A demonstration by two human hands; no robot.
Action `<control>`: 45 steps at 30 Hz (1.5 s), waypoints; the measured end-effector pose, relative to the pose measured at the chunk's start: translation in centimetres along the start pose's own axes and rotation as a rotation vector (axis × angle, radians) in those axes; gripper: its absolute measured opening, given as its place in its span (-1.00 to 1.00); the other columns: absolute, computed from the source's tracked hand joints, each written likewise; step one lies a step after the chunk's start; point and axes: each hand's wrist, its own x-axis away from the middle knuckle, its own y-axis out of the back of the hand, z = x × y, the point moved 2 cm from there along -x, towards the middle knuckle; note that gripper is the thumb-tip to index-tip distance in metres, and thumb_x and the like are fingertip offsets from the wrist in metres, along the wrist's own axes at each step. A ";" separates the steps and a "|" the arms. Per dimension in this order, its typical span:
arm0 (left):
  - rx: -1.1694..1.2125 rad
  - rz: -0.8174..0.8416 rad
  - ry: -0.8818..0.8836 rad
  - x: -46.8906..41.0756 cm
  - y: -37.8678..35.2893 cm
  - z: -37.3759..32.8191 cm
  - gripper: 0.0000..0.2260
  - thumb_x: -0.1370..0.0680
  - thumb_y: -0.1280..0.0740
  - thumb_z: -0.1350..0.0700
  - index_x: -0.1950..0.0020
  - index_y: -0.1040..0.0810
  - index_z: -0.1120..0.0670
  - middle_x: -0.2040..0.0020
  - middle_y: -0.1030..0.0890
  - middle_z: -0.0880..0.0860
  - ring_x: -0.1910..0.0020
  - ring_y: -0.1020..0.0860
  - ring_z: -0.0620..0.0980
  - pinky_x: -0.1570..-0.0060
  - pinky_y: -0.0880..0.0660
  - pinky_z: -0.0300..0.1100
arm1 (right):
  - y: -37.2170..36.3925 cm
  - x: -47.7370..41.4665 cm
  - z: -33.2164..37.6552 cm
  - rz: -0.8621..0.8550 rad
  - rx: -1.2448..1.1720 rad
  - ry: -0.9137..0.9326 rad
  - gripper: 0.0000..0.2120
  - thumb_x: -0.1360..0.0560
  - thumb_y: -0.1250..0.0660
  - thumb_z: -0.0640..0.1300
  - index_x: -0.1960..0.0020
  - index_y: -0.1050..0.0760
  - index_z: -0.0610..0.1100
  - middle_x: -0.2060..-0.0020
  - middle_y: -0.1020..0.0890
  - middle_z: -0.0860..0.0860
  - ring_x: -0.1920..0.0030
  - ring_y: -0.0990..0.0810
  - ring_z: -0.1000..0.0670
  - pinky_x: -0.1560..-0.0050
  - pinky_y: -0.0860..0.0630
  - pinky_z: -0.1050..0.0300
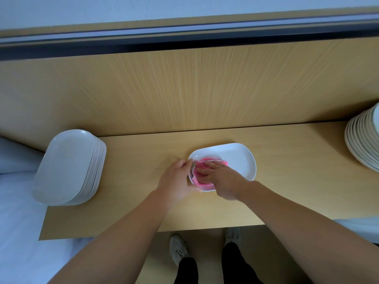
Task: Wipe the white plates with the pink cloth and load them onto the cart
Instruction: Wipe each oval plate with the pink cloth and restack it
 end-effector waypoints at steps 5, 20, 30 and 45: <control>-0.039 0.017 0.029 0.0 0.0 0.2 -0.08 -0.32 -0.46 -0.31 -0.55 -0.20 0.02 -0.27 -0.39 0.01 -0.25 -0.40 -0.03 -0.16 -0.40 -0.20 | 0.1 1.4 -0.9 0.041 0.019 0.066 -0.29 -0.44 -0.11 -0.44 -0.41 -0.33 0.19 -0.52 -0.21 0.17 -0.56 0.01 0.00 -0.51 0.13 0.10; -0.406 0.094 -0.162 -1.1 1.4 -2.9 -0.26 -0.47 -0.27 -0.32 -0.44 -0.36 0.20 -0.57 -0.09 0.06 -0.55 0.00 -0.01 -0.48 0.18 -0.11 | 0.2 4.6 -2.0 0.087 0.028 -0.077 -0.28 -0.50 -0.07 -0.41 -0.52 -0.19 0.16 -0.55 -0.12 0.18 -0.57 0.07 0.02 -0.54 0.15 0.05; -0.424 0.127 -0.159 -1.3 2.2 -4.4 -0.33 -0.46 -0.35 -0.25 -0.39 -0.42 0.19 -0.56 -0.10 0.03 -0.54 -0.03 -0.05 -0.50 0.18 -0.11 | 1.4 8.1 -5.2 -0.050 0.237 -0.082 -0.33 -0.33 -0.22 -0.48 -0.34 -0.50 0.01 -0.34 -0.52 0.05 -0.42 -0.39 -0.15 -0.43 -0.28 -0.11; -0.297 0.357 -0.105 -1.4 -0.3 -4.4 -0.27 -0.54 -0.31 -0.16 -0.58 -0.10 0.10 -0.59 -0.04 -0.05 -0.56 -0.02 0.06 -0.48 -0.15 -0.10 | 2.5 2.6 -6.1 -0.081 0.303 -0.136 -0.42 -0.40 -0.27 -0.38 -0.39 -0.47 -0.04 -0.31 -0.53 0.00 -0.35 -0.42 -0.21 -0.42 -0.27 -0.11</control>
